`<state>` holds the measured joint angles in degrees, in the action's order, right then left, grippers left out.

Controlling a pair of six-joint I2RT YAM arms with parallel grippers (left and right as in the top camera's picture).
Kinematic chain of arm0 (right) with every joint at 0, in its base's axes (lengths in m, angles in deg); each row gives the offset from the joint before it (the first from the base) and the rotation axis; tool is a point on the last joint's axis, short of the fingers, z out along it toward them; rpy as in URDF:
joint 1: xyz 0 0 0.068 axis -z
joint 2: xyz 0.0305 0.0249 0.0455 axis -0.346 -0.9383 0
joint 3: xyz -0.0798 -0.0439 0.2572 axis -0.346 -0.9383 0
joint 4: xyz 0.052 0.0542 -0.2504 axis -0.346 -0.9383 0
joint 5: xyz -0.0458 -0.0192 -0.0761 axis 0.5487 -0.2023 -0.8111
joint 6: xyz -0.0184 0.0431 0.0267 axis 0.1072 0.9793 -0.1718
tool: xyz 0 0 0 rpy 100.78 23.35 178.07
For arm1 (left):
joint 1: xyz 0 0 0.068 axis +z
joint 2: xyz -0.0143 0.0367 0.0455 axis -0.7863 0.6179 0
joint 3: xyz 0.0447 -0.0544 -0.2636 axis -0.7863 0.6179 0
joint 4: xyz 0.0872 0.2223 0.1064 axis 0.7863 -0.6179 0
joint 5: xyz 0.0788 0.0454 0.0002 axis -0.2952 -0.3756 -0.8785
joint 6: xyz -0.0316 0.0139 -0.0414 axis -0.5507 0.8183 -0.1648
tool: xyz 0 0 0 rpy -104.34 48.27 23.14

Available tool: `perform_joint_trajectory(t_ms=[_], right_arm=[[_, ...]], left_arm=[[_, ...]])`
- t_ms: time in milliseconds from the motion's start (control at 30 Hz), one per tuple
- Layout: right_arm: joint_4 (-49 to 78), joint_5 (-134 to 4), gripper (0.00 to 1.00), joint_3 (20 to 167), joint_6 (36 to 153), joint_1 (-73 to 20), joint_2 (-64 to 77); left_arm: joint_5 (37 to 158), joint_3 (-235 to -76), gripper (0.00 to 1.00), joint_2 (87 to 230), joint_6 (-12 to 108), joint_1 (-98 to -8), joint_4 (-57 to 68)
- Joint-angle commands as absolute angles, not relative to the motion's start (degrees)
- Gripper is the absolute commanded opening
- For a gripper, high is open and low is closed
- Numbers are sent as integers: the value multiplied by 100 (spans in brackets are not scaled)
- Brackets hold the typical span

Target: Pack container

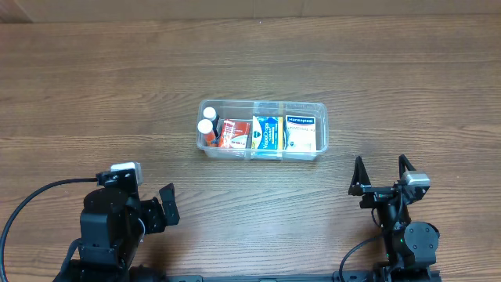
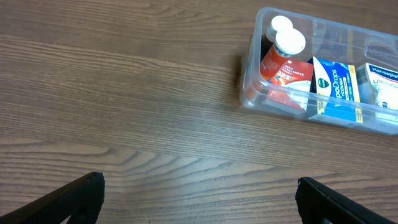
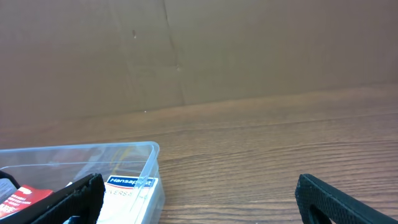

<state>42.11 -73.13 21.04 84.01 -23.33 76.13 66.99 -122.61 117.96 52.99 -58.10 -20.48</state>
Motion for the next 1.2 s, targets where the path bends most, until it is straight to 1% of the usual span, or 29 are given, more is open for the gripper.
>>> perform_joint_trajectory(t_ms=[0,500,567,633,733,833,867,1000,1067,1100,1167], right_arm=[[4246,-7282,100,2045,8362,-2366,7676],[4246,-7282,100,2045,8362,-2366,7676],[4246,-7282,100,2045,8362,-2366,7676],[4246,-7282,100,2045,8362,-2366,7676],[4246,-7282,100,2045,8362,-2366,7676],[4246,-7282,100,2045,8362,-2366,7676],[4246,-7282,100,2045,8362,-2366,7676],[4246,-7282,100,2045,8362,-2366,7676],[4246,-7282,100,2045,8362,-2366,7676],[4246,-7282,100,2045,8362,-2366,7676],[4246,-7282,100,2045,8362,-2366,7676]], left_arm=[[6644,-12259,100,11778,5223,-5784,-2032],[6644,-12259,100,11769,5225,-5784,-2032],[6596,-12257,100,11695,5380,-5779,-2107],[6631,-12174,100,11470,5413,-5548,-2205],[6751,-11660,100,10924,5415,-5204,-1862],[6775,-10744,100,10207,5417,-5086,-1064],[6771,-10379,100,9942,5433,-5075,-620],[6786,-9157,100,9217,5616,-5069,1504],[6819,-8515,100,8961,5754,-5067,2897],[6863,-8224,100,8884,5876,-5067,3585],[7011,-7796,100,8799,6226,-5067,4575]])
